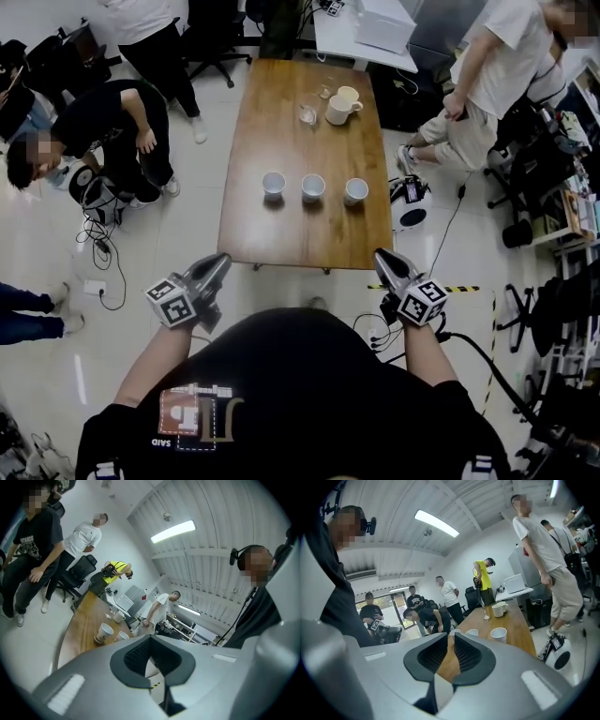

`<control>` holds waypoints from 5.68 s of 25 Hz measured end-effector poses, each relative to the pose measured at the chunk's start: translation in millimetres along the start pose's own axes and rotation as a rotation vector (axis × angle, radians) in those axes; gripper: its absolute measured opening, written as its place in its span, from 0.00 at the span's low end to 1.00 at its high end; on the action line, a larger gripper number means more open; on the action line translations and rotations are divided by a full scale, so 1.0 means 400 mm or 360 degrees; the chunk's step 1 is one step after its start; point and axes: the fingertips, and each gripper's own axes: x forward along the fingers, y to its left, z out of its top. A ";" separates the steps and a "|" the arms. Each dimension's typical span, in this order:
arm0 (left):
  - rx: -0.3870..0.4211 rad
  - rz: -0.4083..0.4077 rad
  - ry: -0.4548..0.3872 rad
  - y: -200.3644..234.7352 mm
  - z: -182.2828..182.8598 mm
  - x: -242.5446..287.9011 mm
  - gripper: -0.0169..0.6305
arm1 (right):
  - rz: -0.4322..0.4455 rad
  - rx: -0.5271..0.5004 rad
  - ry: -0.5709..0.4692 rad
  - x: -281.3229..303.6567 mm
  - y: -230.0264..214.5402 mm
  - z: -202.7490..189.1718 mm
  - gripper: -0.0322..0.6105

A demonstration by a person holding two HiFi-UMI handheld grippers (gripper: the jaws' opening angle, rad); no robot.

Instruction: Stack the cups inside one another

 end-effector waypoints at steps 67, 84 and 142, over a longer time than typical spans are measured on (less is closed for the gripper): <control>-0.0089 0.0442 -0.0201 0.152 0.081 0.044 0.02 | 0.0628 -0.1655 0.1169 0.620 -0.099 -0.080 0.09; -0.0078 0.0534 -0.0205 0.137 0.081 -0.035 0.02 | 0.0760 -0.1853 0.1112 0.759 0.053 -0.167 0.25; -0.0002 0.0380 -0.0164 0.141 0.124 0.096 0.02 | 0.0590 -0.1826 0.1410 0.612 -0.087 -0.071 0.30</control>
